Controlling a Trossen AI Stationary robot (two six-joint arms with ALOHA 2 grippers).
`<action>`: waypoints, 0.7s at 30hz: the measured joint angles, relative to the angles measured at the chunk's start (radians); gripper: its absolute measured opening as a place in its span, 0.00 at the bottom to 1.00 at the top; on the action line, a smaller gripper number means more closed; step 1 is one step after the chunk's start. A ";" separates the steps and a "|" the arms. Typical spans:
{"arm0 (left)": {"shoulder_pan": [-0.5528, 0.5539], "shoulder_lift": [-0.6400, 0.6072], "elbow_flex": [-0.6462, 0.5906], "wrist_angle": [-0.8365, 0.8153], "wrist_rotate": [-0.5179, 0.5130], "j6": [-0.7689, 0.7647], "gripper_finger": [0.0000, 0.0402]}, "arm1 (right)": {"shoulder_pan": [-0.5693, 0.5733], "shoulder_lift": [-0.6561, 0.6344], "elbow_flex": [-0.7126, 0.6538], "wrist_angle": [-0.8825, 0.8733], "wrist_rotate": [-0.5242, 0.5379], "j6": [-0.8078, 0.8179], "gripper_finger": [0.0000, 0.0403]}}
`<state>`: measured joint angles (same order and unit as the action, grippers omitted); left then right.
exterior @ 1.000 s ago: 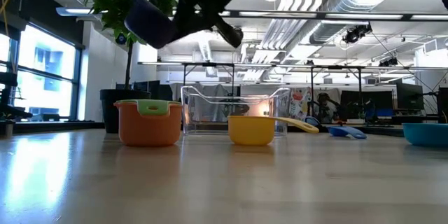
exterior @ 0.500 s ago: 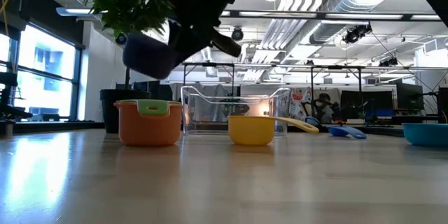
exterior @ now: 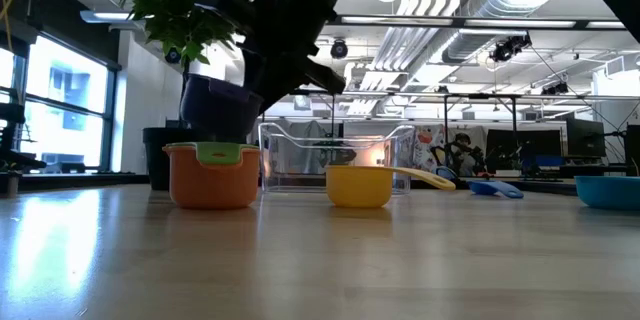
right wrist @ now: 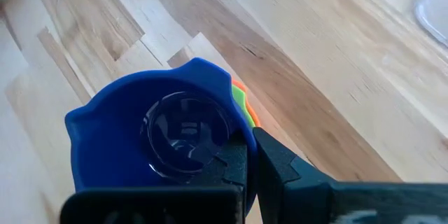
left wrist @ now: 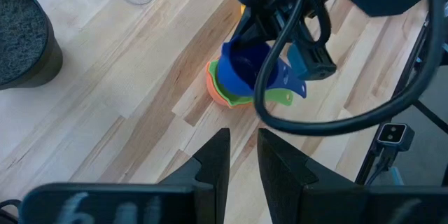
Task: Nest measuring cups in basket
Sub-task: Stack the dark blue measuring cup on top of the green measuring cup
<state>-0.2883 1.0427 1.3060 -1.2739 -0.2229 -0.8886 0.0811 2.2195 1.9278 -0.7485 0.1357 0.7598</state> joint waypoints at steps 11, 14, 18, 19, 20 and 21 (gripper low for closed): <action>0.000 0.000 0.000 0.000 -0.001 0.000 0.16 | 0.007 0.022 -0.001 0.018 -0.034 -0.021 0.00; 0.000 0.000 0.000 0.000 -0.001 -0.002 0.16 | 0.006 0.022 -0.001 0.017 -0.031 -0.036 0.00; 0.000 0.000 0.000 0.000 -0.001 -0.025 0.16 | 0.006 0.022 -0.001 0.017 -0.030 -0.046 0.00; 0.000 0.000 0.000 0.000 -0.001 -0.025 0.16 | 0.006 0.022 -0.001 0.017 -0.025 -0.048 0.00; 0.000 0.000 0.000 0.000 -0.001 -0.026 0.16 | 0.006 0.022 -0.001 0.016 -0.018 -0.056 0.00; 0.000 0.000 0.000 0.000 -0.001 -0.026 0.16 | 0.006 0.022 -0.001 0.016 -0.012 -0.061 0.01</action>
<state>-0.2886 1.0426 1.3060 -1.2743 -0.2237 -0.9142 0.0868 2.2417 1.9266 -0.7321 0.1235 0.6984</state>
